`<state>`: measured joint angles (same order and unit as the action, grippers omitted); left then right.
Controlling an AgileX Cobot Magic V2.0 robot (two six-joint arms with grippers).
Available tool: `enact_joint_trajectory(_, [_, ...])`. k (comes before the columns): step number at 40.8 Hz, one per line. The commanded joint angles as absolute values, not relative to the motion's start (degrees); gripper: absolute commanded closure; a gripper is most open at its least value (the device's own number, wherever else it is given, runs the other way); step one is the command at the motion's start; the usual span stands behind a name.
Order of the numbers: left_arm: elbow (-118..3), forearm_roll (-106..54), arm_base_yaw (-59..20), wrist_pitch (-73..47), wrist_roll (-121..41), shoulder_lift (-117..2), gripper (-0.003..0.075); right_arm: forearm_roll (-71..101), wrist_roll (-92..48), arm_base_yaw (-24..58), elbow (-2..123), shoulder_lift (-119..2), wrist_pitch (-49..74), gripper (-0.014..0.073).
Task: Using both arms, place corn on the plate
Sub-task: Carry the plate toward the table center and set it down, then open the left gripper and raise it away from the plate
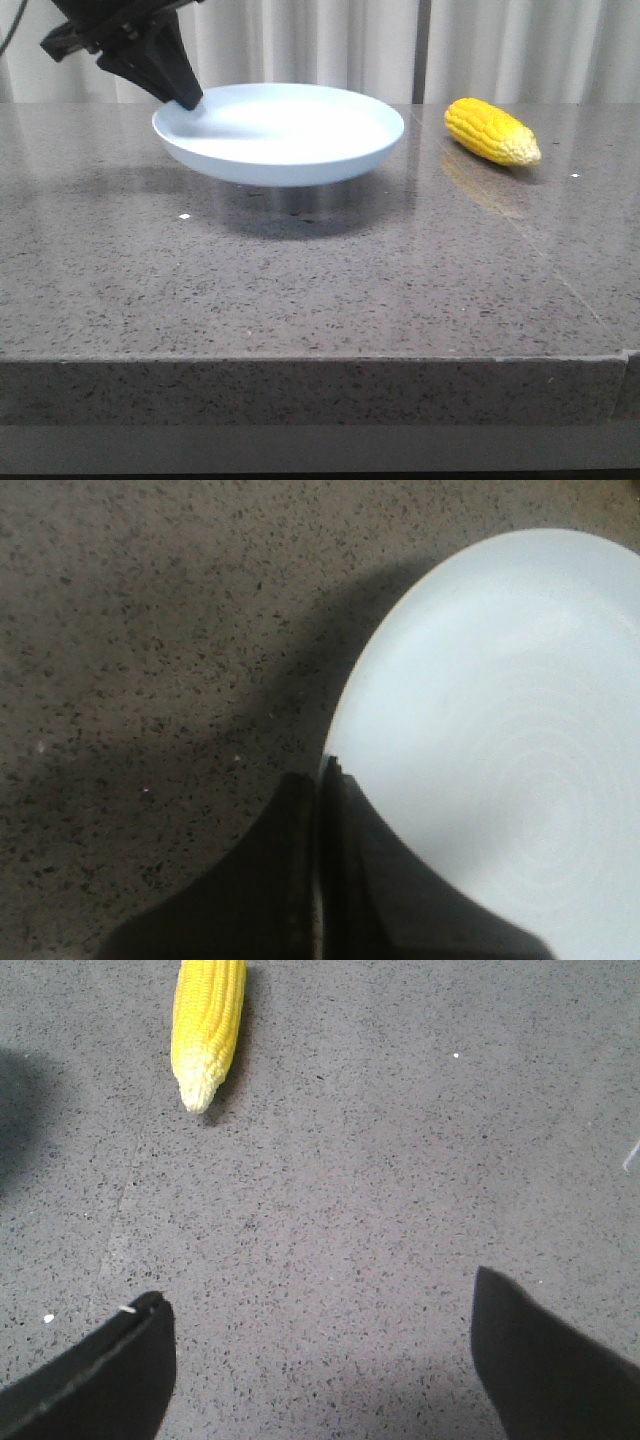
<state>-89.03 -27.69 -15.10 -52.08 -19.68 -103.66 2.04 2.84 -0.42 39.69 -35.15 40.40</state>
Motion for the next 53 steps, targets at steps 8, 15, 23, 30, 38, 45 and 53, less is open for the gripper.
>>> enact_joint_trajectory(8, [-91.1,-30.1,-15.7,-50.3,-19.6,-104.4,0.0741,1.5,2.5,-0.6,41.1,-35.5,36.7,-0.0031])
enact_joint_trajectory(15, [-91.1,-30.1,-15.7,-50.6,-19.6,-105.5,0.074,1.5,2.5,-0.6,41.1,-35.5,36.7,-0.0031])
enact_joint_trajectory(23, [-91.1,-30.1,-15.7,-50.9,-19.6,-106.3,0.0713,1.5,2.5,-0.6,41.1,-35.5,36.7,-0.0031])
enact_joint_trajectory(30, [-91.2,-30.1,-15.7,-52.0,-19.6,-106.5,0.0511,1.5,2.5,-0.6,41.1,-35.5,36.7,-0.0031])
enact_joint_trajectory(38, [-94.9,-29.6,-15.5,-58.0,-19.6,-105.8,0.0309,1.5,2.5,-0.6,41.1,-35.5,36.7,-0.0031])
enact_joint_trajectory(45, [-98.7,-29.4,-16.4,-61.2,-19.6,-102.0,0.0311,1.5,2.5,-0.6,41.1,-35.5,36.7,-0.0031])
enact_joint_trajectory(53, [-97.8,-18.8,-22.4,-63.9,-16.6,-93.8,0.0311,1.5,2.5,-0.6,41.1,-35.5,36.7,-0.0031])
